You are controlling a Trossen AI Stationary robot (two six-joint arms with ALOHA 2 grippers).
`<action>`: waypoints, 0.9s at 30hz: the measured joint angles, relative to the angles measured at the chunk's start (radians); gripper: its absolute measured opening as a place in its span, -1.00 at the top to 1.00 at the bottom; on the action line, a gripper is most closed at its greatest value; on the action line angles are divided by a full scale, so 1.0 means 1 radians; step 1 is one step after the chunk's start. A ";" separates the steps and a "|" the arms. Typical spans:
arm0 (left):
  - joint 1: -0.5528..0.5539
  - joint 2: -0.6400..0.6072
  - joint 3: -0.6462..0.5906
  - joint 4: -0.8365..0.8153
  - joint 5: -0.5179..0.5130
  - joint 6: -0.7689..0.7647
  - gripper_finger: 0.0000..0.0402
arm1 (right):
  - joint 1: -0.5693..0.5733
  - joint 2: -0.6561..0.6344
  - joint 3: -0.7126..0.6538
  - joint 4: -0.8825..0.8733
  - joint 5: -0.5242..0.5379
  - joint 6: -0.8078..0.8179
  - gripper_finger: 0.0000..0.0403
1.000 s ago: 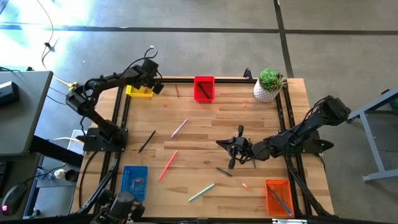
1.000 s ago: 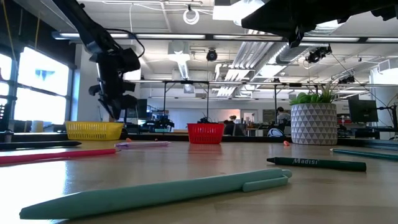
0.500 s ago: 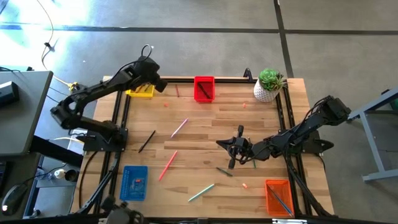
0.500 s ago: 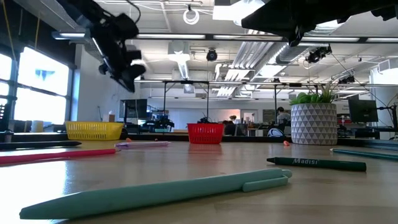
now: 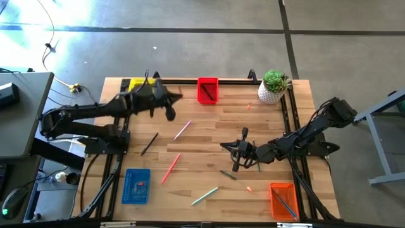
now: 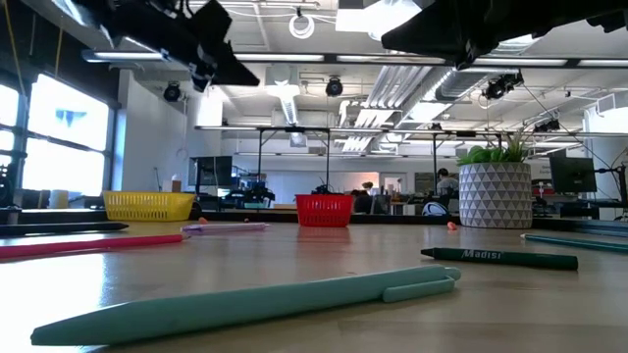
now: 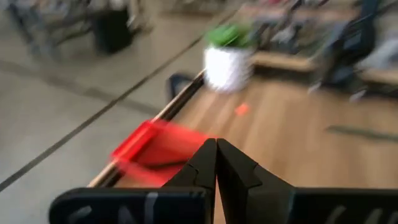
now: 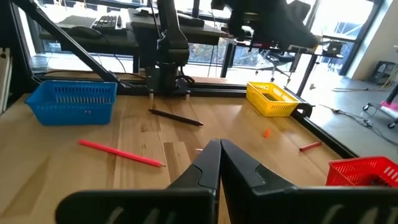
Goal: Sort crayons/erasers/pens/pencils in bins
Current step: Put the top right orange eraser into the blue bin
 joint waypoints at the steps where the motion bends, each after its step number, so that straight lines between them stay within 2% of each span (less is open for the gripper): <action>1: -0.034 -0.009 -0.039 0.070 0.000 -0.010 0.99 | 0.000 0.000 0.000 0.000 0.000 -0.011 0.99; 4: -0.136 -0.028 -0.140 0.240 0.000 -0.012 0.99 | -0.001 0.000 0.000 0.000 0.001 -0.031 0.99; 8: -0.270 -0.041 -0.239 0.385 -0.005 0.016 0.99 | -0.017 0.000 0.000 0.000 -0.004 -0.048 0.99; 15: -0.480 -0.040 -0.345 0.501 -0.149 0.086 0.99 | -0.057 0.000 0.000 -0.012 -0.031 -0.033 0.99; 17: -0.515 -0.040 -0.356 0.507 -0.163 0.116 0.99 | -0.055 0.000 0.005 -0.044 0.006 -0.006 0.99; 21: -0.552 -0.040 -0.373 0.545 -0.162 0.143 0.99 | -0.037 0.000 0.082 -0.311 0.123 0.118 0.99; 27: -0.554 -0.029 -0.431 0.588 -0.127 0.143 0.99 | -0.079 0.010 0.229 -0.886 0.205 0.581 0.99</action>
